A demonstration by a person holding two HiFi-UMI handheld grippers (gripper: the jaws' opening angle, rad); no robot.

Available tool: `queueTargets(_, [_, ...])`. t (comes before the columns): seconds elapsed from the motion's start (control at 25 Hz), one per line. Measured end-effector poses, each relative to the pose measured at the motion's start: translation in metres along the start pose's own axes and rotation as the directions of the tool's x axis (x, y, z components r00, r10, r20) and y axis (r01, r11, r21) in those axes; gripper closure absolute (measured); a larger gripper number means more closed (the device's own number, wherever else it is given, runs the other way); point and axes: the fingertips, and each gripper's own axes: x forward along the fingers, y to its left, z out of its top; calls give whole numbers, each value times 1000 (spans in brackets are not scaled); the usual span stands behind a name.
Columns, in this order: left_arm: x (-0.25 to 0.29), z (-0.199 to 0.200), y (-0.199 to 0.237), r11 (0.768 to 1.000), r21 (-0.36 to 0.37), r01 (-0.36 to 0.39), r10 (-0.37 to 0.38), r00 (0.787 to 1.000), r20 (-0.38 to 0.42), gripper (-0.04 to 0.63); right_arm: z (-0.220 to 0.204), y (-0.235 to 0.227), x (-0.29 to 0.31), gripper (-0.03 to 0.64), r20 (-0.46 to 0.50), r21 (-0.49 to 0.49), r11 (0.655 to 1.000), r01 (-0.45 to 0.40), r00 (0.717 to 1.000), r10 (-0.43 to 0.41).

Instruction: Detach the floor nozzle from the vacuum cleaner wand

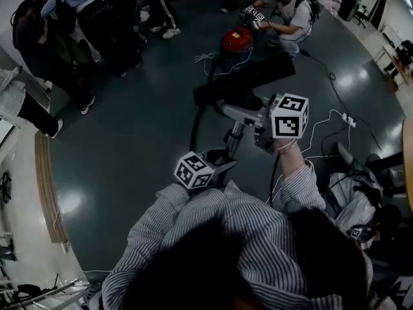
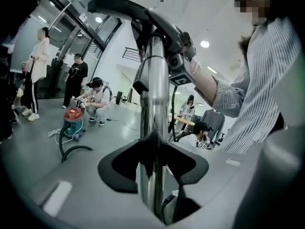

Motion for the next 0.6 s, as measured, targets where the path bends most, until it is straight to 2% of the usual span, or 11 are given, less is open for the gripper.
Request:
queueTargets(0.08, [0, 5, -4, 1000, 0, 30, -30, 999, 27, 414, 2, 10, 3, 485, -37, -80, 997, -24, 999, 21])
queueTargets(0.16, [1, 10, -6, 999, 4, 42, -42, 997, 61, 414, 7, 15, 3, 485, -47, -116, 993, -29, 999, 24])
queueTargets(0.28, [5, 18, -2, 1000, 13, 10, -11, 996, 90, 414, 15, 7, -1, 486, -16, -128, 991, 31, 999, -33])
queueTargets(0.48, [2, 30, 11, 999, 17, -39, 37, 996, 87, 414, 31, -8, 2, 489, 50, -119, 982, 146, 989, -141])
queueTargets(0.6, [-3, 38, 11, 1000, 22, 1, -4, 995, 103, 414, 36, -8, 6, 489, 20, -105, 988, 110, 994, -108])
